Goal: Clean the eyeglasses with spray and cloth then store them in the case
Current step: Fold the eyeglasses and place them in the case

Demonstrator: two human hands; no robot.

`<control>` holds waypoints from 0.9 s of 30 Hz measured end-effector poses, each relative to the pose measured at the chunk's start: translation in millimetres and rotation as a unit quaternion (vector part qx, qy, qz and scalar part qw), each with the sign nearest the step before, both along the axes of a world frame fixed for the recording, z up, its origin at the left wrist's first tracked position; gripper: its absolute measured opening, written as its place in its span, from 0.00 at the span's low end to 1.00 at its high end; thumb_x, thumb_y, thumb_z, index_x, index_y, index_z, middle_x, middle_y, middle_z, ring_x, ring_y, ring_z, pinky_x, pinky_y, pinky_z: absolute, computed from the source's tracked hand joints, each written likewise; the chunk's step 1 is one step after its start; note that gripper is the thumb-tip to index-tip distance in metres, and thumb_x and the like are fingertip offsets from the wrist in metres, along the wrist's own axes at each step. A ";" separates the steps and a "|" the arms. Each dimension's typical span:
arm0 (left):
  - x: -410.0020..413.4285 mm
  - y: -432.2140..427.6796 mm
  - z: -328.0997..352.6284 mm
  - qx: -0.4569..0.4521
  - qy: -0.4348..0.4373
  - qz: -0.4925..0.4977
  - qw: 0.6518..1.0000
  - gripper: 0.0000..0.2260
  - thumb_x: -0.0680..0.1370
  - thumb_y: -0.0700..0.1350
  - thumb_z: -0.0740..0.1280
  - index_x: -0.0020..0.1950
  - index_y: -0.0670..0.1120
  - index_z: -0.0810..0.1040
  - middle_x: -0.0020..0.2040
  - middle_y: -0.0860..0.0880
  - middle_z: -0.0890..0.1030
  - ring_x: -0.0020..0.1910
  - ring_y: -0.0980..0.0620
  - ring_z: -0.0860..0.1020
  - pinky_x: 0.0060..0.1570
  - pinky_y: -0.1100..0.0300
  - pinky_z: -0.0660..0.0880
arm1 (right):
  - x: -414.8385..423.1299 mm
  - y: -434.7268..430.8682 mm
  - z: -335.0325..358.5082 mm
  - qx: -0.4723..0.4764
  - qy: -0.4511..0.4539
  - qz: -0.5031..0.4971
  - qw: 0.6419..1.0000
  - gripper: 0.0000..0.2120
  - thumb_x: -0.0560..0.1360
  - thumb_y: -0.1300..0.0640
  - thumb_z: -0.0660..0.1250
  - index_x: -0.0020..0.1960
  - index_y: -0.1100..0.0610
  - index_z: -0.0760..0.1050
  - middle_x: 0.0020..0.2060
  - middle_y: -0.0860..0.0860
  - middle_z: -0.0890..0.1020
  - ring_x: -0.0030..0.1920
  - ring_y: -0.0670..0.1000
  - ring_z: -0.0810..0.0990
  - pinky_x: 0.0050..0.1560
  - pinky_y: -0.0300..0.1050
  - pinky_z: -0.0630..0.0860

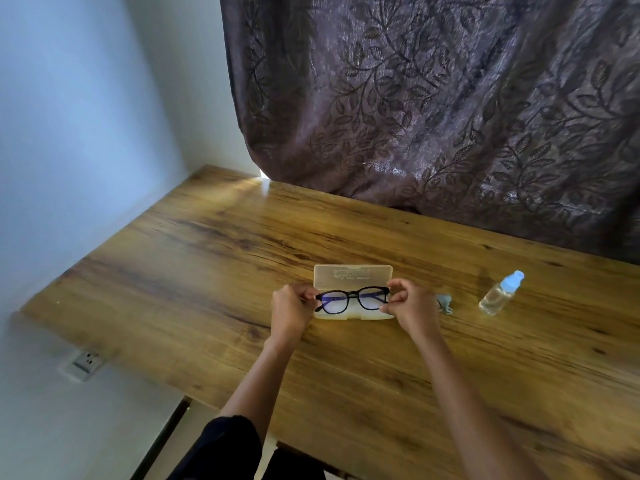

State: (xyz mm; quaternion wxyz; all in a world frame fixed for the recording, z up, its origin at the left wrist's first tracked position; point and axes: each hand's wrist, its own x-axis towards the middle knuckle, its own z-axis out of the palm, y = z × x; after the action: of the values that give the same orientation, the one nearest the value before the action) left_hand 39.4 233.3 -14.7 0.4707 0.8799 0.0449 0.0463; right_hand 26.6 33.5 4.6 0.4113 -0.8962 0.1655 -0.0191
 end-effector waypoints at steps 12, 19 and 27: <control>-1.9 -4.3 2.1 -0.005 0.007 0.013 1.000 0.09 0.72 0.33 0.69 0.45 0.45 0.84 0.37 0.54 0.81 0.36 0.55 0.79 0.41 0.57 0.79 | -1.8 1.1 -7.1 -0.067 -0.030 0.010 0.997 0.13 0.68 0.64 0.72 0.53 0.62 0.79 0.46 0.56 0.83 0.43 0.48 0.80 0.42 0.34 0.72; -0.2 -4.0 1.5 -0.008 0.017 0.020 1.000 0.09 0.71 0.33 0.69 0.46 0.44 0.84 0.37 0.54 0.81 0.36 0.55 0.79 0.41 0.54 0.80 | -1.3 4.0 -8.5 -0.098 -0.042 0.000 0.994 0.12 0.69 0.63 0.72 0.52 0.62 0.80 0.47 0.55 0.84 0.45 0.49 0.81 0.42 0.33 0.70; 8.8 -3.5 0.3 0.046 0.045 0.012 0.998 0.06 0.72 0.36 0.70 0.45 0.46 0.84 0.44 0.49 0.84 0.42 0.52 0.80 0.47 0.54 0.78 | 2.2 0.0 -10.2 -0.086 -0.029 0.011 0.996 0.12 0.68 0.63 0.73 0.51 0.63 0.80 0.46 0.56 0.84 0.44 0.50 0.81 0.45 0.39 0.75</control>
State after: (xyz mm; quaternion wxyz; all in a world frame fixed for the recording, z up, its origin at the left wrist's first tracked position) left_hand 48.1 229.8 -14.4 0.4264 0.9013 0.0747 0.0145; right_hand 28.8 33.5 -5.6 0.3373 -0.9292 0.1410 -0.0545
